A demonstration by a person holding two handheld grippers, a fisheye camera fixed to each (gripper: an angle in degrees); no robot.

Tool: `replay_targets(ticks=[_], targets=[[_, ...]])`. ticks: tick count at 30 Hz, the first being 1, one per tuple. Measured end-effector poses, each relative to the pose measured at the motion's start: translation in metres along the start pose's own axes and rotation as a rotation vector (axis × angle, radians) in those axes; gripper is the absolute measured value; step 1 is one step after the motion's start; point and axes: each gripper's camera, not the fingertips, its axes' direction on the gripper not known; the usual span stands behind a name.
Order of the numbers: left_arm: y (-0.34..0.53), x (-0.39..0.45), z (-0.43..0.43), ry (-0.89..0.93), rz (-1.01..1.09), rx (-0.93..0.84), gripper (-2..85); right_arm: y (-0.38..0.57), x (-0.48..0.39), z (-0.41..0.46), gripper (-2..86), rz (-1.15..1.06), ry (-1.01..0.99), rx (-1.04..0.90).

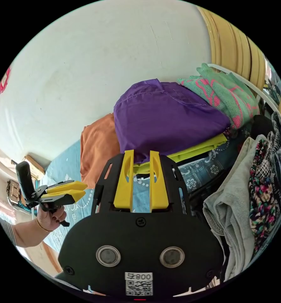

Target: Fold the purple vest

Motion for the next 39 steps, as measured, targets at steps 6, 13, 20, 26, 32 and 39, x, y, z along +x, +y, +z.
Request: replay_targets(ticks=[6,13,20,26,32,39], targets=[[0.030,-0.006,-0.049,0.031,-0.052,0.076,5.6,0.021,-0.010,-0.024,1.2,-0.082,-0.035,0.026],[0.097,-0.013,-0.152,0.113,-0.148,0.271,5.7,0.067,-0.053,-0.092,0.3,-0.250,-0.245,0.130],[0.207,-0.018,-0.254,0.161,-0.246,0.357,5.5,0.136,-0.146,-0.111,0.1,-0.465,-0.552,0.034],[0.327,-0.015,-0.344,0.027,-0.343,0.345,4.3,0.227,-0.255,-0.081,0.1,-0.622,-0.792,-0.243],[0.448,0.000,-0.417,-0.120,-0.397,0.294,3.5,0.363,-0.359,0.004,0.2,-0.654,-0.889,-0.645],[0.539,0.020,-0.453,-0.141,-0.314,0.284,4.2,0.494,-0.471,0.068,0.5,-0.771,-0.996,-0.831]])
